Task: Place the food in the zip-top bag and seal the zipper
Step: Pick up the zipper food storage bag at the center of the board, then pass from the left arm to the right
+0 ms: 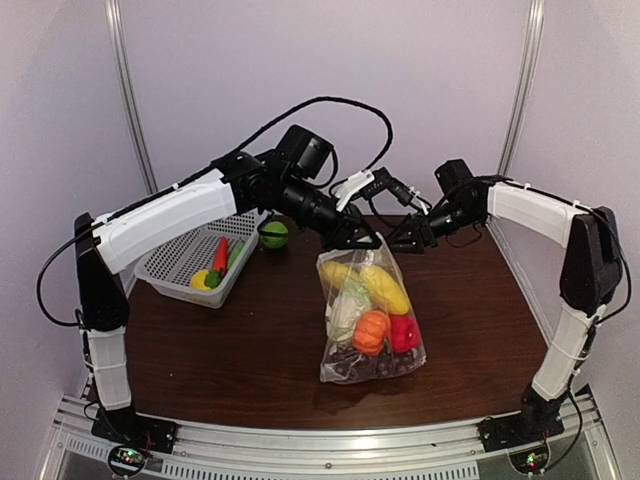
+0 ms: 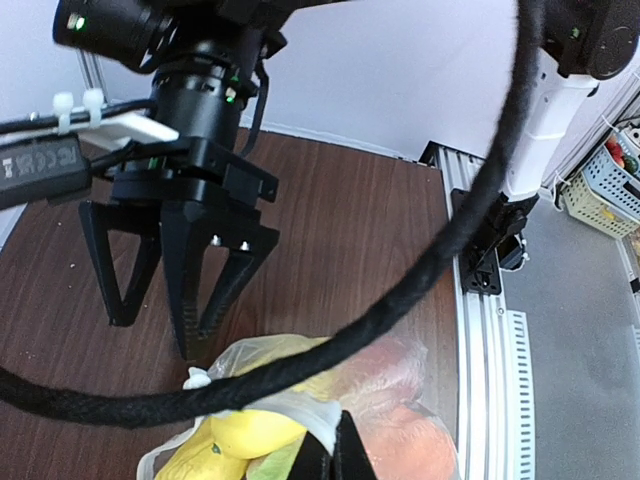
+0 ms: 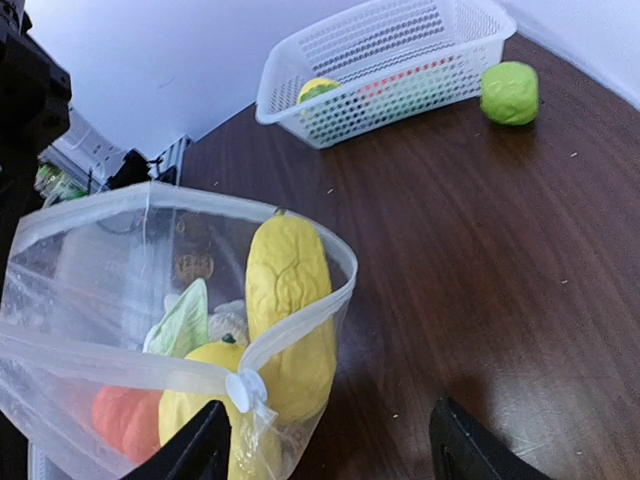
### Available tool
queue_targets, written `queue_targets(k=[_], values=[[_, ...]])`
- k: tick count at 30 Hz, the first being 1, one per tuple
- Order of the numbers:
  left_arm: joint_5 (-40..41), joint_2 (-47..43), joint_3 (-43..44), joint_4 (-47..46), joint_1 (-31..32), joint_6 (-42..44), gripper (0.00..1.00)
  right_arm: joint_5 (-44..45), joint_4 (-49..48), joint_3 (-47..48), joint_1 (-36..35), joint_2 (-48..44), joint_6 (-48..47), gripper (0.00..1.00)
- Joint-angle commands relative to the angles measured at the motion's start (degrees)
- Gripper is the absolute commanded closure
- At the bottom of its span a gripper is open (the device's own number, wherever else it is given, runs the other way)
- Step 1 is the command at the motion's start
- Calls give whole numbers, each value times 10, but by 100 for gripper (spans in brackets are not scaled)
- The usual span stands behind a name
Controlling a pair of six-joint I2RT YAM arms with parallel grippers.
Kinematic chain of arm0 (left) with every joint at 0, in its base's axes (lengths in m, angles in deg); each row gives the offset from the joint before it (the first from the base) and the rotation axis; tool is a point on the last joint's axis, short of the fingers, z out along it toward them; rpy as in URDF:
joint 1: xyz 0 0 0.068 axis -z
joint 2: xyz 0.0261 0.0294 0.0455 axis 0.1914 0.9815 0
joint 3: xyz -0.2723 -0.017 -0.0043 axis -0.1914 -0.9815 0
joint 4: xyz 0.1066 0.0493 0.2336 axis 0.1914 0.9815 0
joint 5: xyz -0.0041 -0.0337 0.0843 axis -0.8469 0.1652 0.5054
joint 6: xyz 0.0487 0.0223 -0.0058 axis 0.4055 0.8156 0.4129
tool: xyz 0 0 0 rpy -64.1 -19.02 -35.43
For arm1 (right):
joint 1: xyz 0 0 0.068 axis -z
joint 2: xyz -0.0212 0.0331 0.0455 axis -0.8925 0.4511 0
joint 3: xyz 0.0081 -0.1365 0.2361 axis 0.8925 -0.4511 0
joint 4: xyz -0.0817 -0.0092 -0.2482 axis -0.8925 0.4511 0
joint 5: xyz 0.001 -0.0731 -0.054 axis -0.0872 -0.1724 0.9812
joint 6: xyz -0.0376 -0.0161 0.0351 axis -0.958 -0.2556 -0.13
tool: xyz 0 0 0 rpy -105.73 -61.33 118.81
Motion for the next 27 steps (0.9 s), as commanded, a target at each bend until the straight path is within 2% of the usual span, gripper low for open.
queue_targets(k=[1, 4, 7, 18, 23, 27], values=[[7, -44, -5, -33, 0, 27, 100, -103, 247, 87, -2, 71, -177, 30], [1, -62, -27, -41, 0, 42, 100, -128, 455, 142, -3, 105, -389, 29], [-13, -80, -50, -50, 0, 64, 100, -135, 472, 139, -6, 111, -409, 30], [-54, -108, -70, -59, 0, 107, 100, -184, 472, 169, -33, 145, -389, 32], [-63, -110, -67, -61, 2, 107, 100, -180, 472, 214, -45, 168, -343, 36], [-58, -113, -68, -62, 2, 108, 100, -162, 472, 216, -67, 167, -334, 40]])
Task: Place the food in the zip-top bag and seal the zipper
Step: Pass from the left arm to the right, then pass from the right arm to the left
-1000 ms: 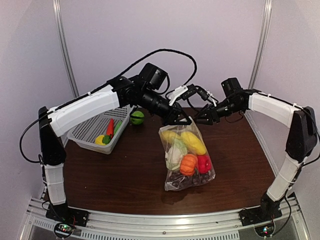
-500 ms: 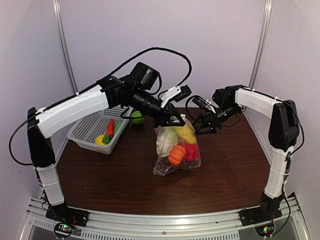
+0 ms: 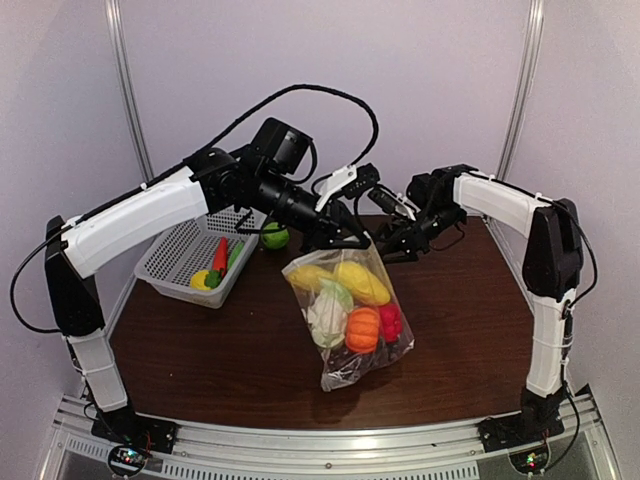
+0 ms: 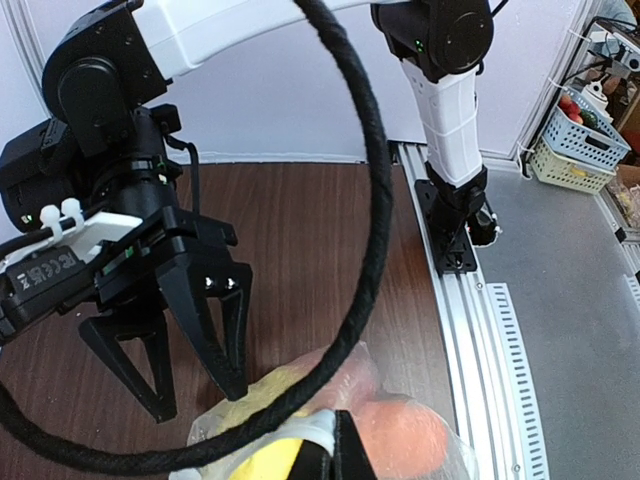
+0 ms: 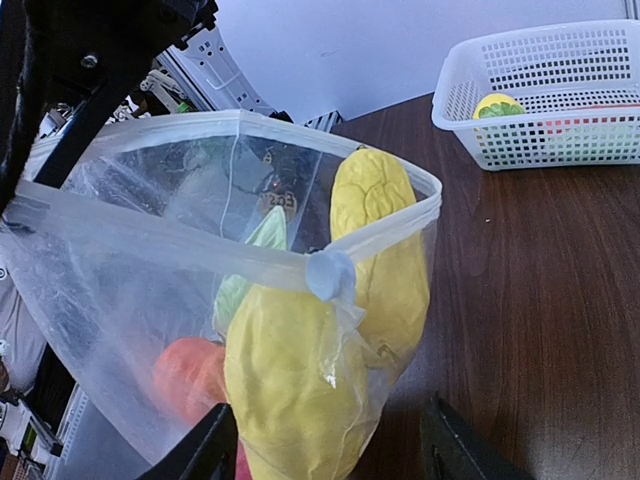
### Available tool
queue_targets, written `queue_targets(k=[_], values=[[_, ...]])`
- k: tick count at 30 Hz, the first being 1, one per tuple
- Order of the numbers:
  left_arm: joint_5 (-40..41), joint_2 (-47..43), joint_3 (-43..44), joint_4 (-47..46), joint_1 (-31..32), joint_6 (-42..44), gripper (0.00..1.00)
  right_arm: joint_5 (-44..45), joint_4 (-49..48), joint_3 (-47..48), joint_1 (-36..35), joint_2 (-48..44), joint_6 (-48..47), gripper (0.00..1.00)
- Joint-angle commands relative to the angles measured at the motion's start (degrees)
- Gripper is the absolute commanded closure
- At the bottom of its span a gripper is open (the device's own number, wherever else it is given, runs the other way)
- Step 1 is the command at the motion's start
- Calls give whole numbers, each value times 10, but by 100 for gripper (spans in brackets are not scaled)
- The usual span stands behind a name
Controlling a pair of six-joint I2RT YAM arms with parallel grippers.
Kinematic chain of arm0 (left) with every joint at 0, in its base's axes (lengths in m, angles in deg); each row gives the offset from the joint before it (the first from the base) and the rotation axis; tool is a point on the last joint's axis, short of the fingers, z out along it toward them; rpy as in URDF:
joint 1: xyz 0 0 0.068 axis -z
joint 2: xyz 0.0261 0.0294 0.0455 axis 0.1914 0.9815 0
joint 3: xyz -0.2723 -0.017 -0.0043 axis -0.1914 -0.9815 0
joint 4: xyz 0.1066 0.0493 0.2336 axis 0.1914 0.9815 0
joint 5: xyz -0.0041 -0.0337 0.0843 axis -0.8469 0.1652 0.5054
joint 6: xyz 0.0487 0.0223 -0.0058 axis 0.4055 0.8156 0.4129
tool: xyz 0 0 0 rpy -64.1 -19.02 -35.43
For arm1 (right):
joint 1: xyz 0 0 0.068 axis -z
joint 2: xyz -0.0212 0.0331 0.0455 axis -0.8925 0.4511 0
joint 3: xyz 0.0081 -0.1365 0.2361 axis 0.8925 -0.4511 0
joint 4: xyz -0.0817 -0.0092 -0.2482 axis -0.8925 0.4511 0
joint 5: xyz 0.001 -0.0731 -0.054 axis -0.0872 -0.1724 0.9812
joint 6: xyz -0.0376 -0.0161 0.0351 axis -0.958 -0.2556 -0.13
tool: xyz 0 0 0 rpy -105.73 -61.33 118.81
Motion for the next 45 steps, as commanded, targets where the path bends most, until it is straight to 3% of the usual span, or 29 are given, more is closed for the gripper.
queue_targets(k=[1, 8, 14, 16, 21, 24, 31, 35, 39, 40, 45], values=[[-17, -31, 2, -57, 2, 13, 100, 3, 107, 4, -24, 0, 18, 46], [1, -38, -4, -58, 3, 15, 100, 9, 107, -2, -34, -21, 13, 100], [25, -65, -50, -75, 3, 4, 100, 24, 68, 24, -22, -49, 55, 100], [41, -82, -86, -94, 3, -8, 93, 35, 5, 17, -15, -73, 100, 100], [92, -114, -169, -124, 3, -35, 78, 118, -315, -111, -12, -187, 322, 100], [130, -126, -203, -145, 3, -61, 60, 152, -464, -182, -15, -244, 397, 100], [256, -206, -325, -254, -1, -100, 21, 148, -429, -182, -19, -260, 364, 100], [326, -224, -387, -304, -26, -161, 18, 149, -414, -187, -19, -267, 350, 100], [243, -229, -456, -393, -36, -211, 17, 151, -411, -194, -20, -282, 351, 100], [219, -228, -463, -427, -35, -215, 10, 152, -413, -197, -20, -286, 353, 100], [171, -208, -435, -519, -35, -227, 2, 161, -425, -211, -25, -302, 364, 100]])
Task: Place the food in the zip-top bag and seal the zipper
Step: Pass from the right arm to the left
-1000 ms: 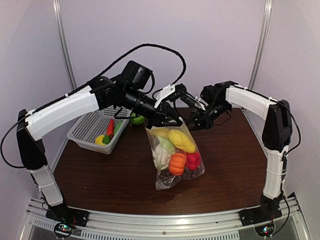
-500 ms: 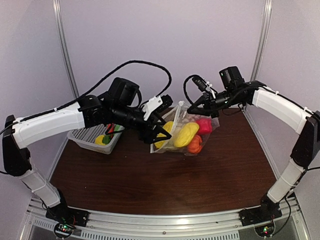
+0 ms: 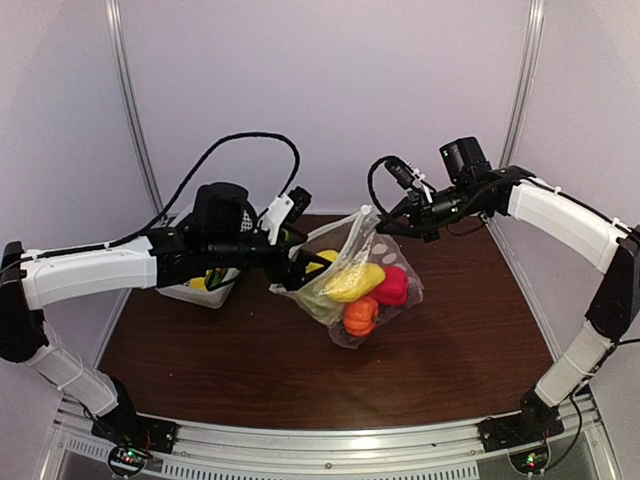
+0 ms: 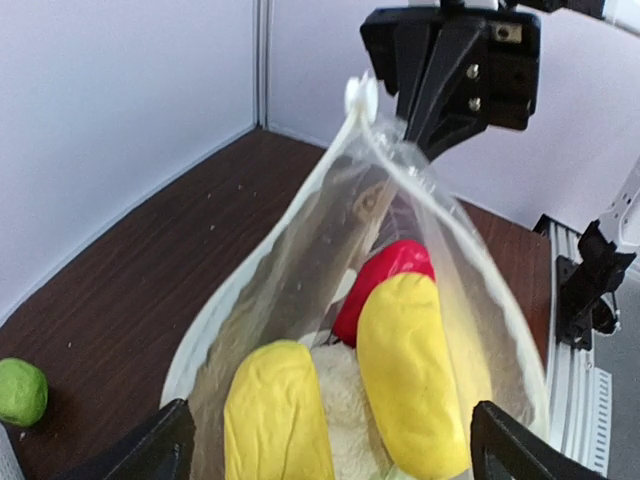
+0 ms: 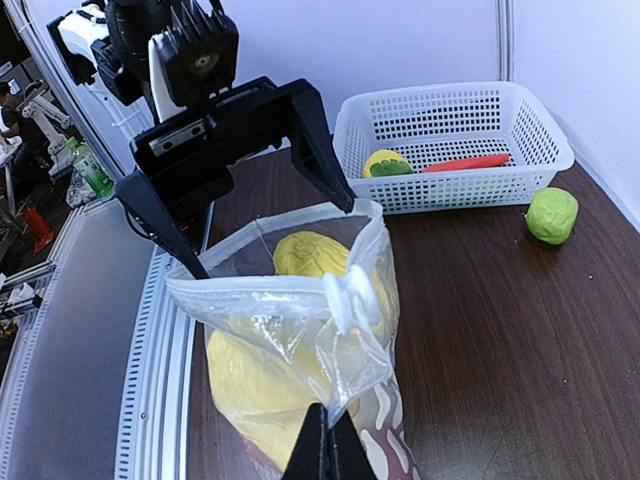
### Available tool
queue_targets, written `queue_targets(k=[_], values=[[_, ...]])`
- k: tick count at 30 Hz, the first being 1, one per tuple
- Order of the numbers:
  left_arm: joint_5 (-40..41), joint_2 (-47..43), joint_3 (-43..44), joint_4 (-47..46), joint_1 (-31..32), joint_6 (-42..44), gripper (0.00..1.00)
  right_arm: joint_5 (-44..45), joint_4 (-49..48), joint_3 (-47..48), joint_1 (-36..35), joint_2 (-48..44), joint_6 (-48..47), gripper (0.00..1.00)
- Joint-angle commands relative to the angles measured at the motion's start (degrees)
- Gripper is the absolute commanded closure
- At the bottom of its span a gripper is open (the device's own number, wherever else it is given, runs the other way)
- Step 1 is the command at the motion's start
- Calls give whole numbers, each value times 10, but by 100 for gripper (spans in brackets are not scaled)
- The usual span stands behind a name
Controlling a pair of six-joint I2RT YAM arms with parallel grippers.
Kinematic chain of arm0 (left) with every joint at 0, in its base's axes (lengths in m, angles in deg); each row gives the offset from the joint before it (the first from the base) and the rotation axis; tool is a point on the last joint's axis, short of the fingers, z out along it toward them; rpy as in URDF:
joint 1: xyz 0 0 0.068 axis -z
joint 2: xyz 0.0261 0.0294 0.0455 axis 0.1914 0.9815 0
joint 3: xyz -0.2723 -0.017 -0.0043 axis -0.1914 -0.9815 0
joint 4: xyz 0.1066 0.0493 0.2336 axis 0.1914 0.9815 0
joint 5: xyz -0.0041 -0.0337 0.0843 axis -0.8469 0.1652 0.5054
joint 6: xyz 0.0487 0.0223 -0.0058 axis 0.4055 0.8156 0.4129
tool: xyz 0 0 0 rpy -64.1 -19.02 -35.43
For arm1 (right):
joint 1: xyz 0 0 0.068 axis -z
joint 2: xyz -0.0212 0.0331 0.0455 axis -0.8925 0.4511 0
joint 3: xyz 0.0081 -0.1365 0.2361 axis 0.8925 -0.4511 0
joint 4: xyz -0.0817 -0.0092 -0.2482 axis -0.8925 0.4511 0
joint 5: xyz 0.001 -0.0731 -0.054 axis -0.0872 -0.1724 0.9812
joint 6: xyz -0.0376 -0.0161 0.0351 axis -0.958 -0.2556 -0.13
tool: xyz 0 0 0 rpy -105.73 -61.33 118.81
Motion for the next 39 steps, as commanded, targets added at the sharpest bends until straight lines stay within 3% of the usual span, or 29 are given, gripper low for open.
queue_targets(k=[1, 11, 15, 21, 28, 31, 35, 39], values=[[-48, 21, 47, -130, 1, -32, 2, 1, -40, -9, -6, -43, 15, 100], [-118, 137, 197, -101, 1, -83, 2, 7, -89, -52, -15, -69, 50, 100], [-144, 163, 204, -108, 1, -86, 7, 11, -94, -56, -15, -72, 54, 100], [-158, 179, 210, -87, 1, -65, 31, 12, -101, -64, -15, -79, 55, 100], [-201, 200, 232, -60, -2, -48, 85, 19, -106, -75, -15, -87, 57, 100], [-210, 202, 225, -73, -2, -48, 93, 22, -101, -75, -15, -85, 54, 100], [-219, 202, 225, -79, -2, -44, 99, 41, -90, -61, -15, -70, 69, 73], [-230, 197, 225, -77, -2, -33, 100, 72, -65, -31, -13, -53, 57, 62]])
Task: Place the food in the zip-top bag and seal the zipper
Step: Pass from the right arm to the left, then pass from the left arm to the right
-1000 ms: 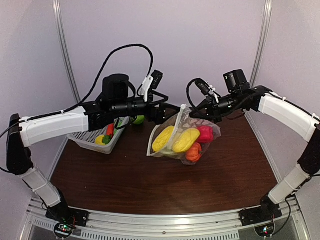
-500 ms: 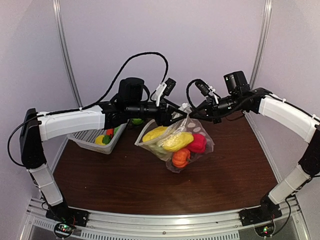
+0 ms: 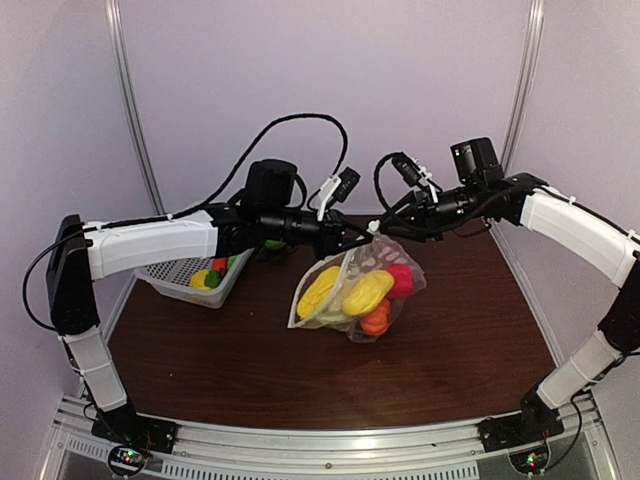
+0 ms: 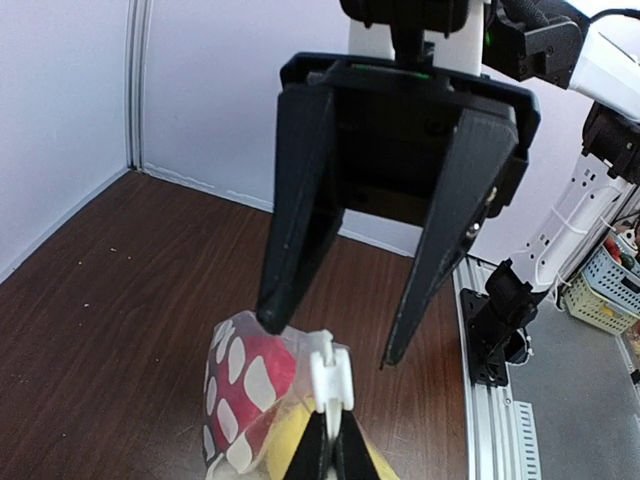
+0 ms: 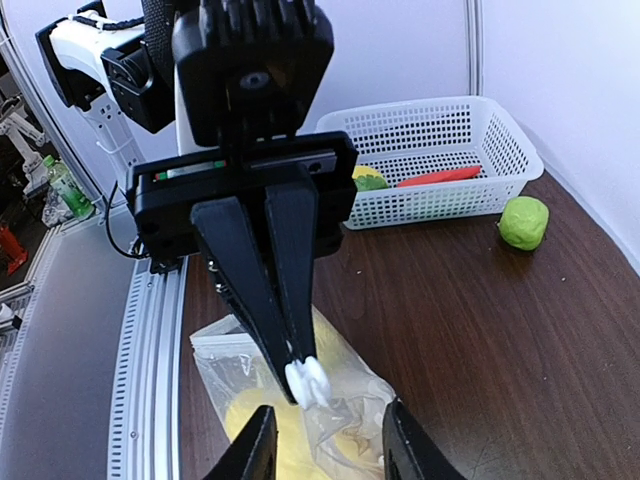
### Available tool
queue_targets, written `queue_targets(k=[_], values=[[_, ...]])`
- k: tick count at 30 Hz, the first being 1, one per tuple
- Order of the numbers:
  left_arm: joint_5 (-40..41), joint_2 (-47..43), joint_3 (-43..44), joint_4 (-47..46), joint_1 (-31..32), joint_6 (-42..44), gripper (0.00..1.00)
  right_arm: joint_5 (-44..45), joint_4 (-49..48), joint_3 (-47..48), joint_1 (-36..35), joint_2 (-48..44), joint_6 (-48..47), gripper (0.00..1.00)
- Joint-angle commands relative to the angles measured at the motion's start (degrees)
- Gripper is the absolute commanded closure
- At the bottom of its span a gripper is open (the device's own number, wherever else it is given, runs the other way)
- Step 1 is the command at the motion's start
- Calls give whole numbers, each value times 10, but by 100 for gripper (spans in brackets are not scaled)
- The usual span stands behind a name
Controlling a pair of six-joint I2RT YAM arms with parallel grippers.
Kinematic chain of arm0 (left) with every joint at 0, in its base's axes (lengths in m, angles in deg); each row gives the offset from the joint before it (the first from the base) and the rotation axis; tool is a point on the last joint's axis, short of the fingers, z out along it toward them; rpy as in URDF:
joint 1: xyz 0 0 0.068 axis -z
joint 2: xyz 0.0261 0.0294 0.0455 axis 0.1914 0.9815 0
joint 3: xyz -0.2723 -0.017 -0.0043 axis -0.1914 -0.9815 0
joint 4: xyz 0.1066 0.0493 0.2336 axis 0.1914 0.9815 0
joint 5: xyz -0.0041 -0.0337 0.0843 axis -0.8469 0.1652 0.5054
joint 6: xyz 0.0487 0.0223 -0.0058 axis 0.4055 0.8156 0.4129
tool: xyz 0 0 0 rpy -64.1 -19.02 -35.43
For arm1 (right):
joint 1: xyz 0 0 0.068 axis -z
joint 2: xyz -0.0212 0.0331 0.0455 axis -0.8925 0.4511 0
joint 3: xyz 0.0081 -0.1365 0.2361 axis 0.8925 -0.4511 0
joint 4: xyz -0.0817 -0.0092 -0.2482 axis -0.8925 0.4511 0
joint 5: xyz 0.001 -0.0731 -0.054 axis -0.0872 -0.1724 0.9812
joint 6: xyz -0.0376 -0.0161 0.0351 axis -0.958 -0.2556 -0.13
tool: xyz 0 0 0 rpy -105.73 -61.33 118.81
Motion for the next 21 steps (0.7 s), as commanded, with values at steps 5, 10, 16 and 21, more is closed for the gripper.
queue_targets(k=[5, 10, 16, 21], values=[[-67, -5, 15, -25, -2, 31, 100, 20, 20, 43, -1, 23, -24, 55], [-75, -7, 16, -23, -2, 31, 100, -23, 70, 50, -2, 35, -82, 56], [-76, -8, 23, -14, -3, 32, 100, -53, 182, 74, -2, 56, -182, 55], [-84, -7, 25, -13, -5, 32, 100, -59, 180, 72, -2, 61, -181, 69]])
